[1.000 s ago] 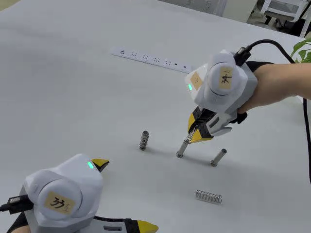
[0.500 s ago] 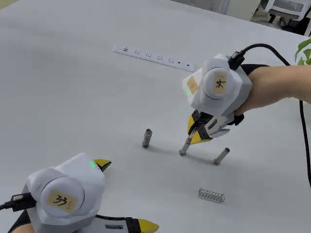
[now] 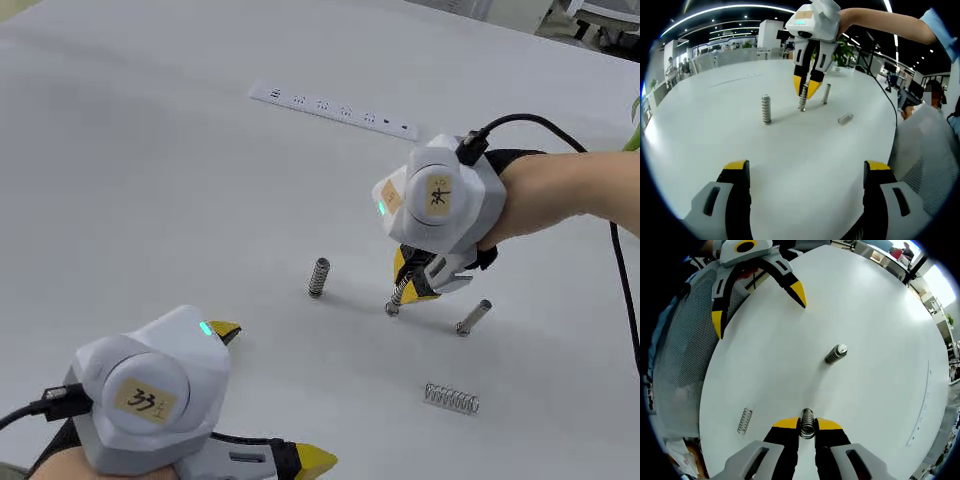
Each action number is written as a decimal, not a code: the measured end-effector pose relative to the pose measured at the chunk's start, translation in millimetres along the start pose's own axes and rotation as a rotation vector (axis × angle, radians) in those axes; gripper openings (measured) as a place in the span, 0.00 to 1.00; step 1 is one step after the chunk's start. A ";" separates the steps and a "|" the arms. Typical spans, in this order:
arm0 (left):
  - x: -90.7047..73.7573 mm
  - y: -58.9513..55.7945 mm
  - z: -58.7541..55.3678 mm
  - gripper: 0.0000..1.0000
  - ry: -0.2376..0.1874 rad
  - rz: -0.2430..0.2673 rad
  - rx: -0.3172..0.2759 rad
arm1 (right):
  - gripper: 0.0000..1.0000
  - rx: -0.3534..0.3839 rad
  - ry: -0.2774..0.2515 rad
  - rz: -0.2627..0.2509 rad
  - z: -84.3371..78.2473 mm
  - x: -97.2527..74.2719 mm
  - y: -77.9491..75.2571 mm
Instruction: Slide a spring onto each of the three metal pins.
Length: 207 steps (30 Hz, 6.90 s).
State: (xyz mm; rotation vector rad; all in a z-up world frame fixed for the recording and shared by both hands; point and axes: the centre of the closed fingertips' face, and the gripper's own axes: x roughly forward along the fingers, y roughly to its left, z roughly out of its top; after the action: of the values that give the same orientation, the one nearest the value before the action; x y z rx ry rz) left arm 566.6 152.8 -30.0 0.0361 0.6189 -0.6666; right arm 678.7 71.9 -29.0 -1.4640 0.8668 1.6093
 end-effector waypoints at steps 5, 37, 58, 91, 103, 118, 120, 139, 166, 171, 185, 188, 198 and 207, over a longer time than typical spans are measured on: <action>0.0 1.4 -3.4 0.92 0.004 0.002 -0.006 | 0.08 0.003 0.000 -0.002 0.0 7.3 1.0; -2.3 -0.1 -4.1 0.92 0.010 0.001 0.000 | 0.62 0.095 -0.060 -0.054 -1.7 14.4 -0.8; -9.6 3.0 1.7 0.92 0.023 0.008 0.037 | 0.99 0.135 -0.192 -0.151 2.5 -2.3 7.9; 5.2 1.6 20.9 0.92 0.024 -0.029 0.085 | 0.99 0.467 -0.501 -0.334 -23.2 -52.9 65.2; 8.4 6.6 29.8 0.92 0.027 -0.038 0.108 | 0.99 0.659 -0.557 -0.367 -57.8 -45.6 101.0; 11.7 1.6 27.6 0.91 0.051 -0.064 0.138 | 0.99 0.801 -0.584 -0.388 -77.3 -37.9 132.4; 13.0 0.1 27.7 0.91 0.050 -0.068 0.137 | 0.99 0.808 -0.587 -0.391 -77.8 -38.6 133.1; 57.7 -48.9 34.2 0.76 0.022 -0.215 0.226 | 0.99 0.870 -0.606 -0.402 -83.9 -38.5 150.4; 111.1 -93.0 40.7 0.22 0.110 -0.392 0.395 | 0.99 0.940 -0.618 -0.397 -84.1 -35.9 178.1; 114.5 -94.9 40.0 0.17 0.112 -0.404 0.413 | 0.99 0.958 -0.616 -0.396 -86.8 -34.7 182.6; 120.2 -97.3 39.2 0.11 0.105 -0.420 0.450 | 0.99 0.974 -0.626 -0.396 -87.3 -34.6 183.8; 120.1 -98.8 39.0 0.09 0.106 -0.427 0.456 | 0.99 0.974 -0.627 -0.394 -86.1 -33.4 183.9; 123.3 -97.9 40.4 0.07 0.120 -0.409 0.444 | 0.99 0.978 -0.637 -0.388 -80.6 -30.5 185.5; 118.0 -98.2 43.4 0.07 0.106 -0.419 0.416 | 0.98 0.980 -0.659 -0.400 -77.7 -35.7 183.5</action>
State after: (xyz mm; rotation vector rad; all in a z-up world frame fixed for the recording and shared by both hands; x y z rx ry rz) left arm 604.1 -1.8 -43.2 0.3370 0.5850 -1.1990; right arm 553.5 -85.3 -4.8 -0.3369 0.7265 0.9904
